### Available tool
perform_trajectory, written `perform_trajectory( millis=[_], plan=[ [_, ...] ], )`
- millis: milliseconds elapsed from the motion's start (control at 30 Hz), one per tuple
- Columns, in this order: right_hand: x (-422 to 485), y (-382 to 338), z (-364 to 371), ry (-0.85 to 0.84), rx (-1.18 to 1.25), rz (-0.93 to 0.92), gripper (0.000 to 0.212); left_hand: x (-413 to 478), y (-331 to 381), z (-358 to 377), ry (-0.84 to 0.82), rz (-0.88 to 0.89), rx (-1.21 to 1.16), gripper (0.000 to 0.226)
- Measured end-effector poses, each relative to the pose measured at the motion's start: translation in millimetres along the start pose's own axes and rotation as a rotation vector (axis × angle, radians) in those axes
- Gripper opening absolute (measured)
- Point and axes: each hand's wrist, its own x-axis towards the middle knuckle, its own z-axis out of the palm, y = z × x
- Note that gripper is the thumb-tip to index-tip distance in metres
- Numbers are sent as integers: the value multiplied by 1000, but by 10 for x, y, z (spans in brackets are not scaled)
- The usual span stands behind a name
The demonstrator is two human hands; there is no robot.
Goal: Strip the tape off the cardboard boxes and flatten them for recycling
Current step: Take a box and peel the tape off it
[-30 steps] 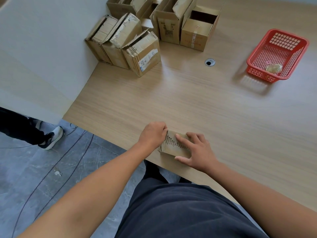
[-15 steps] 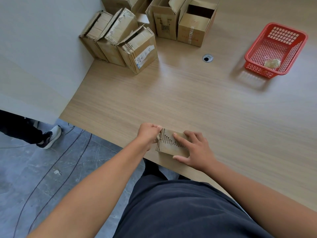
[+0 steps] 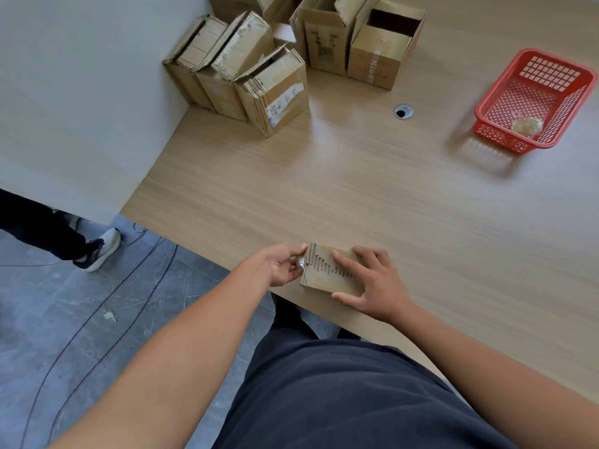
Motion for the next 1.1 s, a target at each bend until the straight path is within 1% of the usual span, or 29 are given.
perform_trajectory(
  millis=[67, 133, 200, 300, 367, 467, 567, 600, 633, 700, 733, 767, 800, 867, 900, 967, 1100],
  plan=[
    [-13, 1, -2, 1, 22, -9, 83, -15, -19, 11, -16, 8, 15, 22],
    [-9, 1, -14, 2, 26, -6, 83, -11, -32, 36, -15, 71, 73, 23],
    [-8, -8, -14, -8, 29, 5, 83, -15, -70, 14, -14, 140, 82, 20],
    [-2, -20, -21, -49, 19, 28, 85, -38, -94, -112, -85, 198, 30, 23],
    [41, -42, -53, -84, -35, 37, 86, -27, -82, -176, -133, 219, 12, 17],
    [121, -130, -94, -130, -150, 46, 89, 20, -81, -145, -76, 213, 70, 4],
    [114, -152, -74, -136, -165, 14, 90, 80, -48, -136, -57, 163, 95, 6],
    [92, -141, -63, -123, -160, -4, 90, 74, -32, -129, -52, 172, 134, 7],
    [72, -130, -48, -104, -162, -14, 91, 91, -16, -111, -12, 227, 239, 9],
    [56, -120, -14, -69, -168, -8, 92, 165, -20, -55, 143, 434, 638, 15],
    [52, -123, 3, -50, -163, 2, 93, 158, -29, -14, 217, 502, 787, 17],
    [53, -133, 15, -33, -156, 10, 93, 138, -40, 12, 217, 511, 805, 20],
    [53, -145, 27, -23, -147, 16, 93, 140, -42, 6, 148, 479, 717, 24],
    [35, -159, 41, -8, -131, 27, 91, 147, -22, -29, -6, 318, 458, 31],
    [25, -171, 44, 4, -126, 33, 90, 143, -14, -43, -51, 260, 378, 31],
    [15, -209, 43, 19, -112, 43, 89, 167, -24, -78, -85, 206, 283, 30],
    [9, -255, 50, 46, -110, 48, 87, 168, -56, -91, -110, 143, 195, 23]
  ],
)
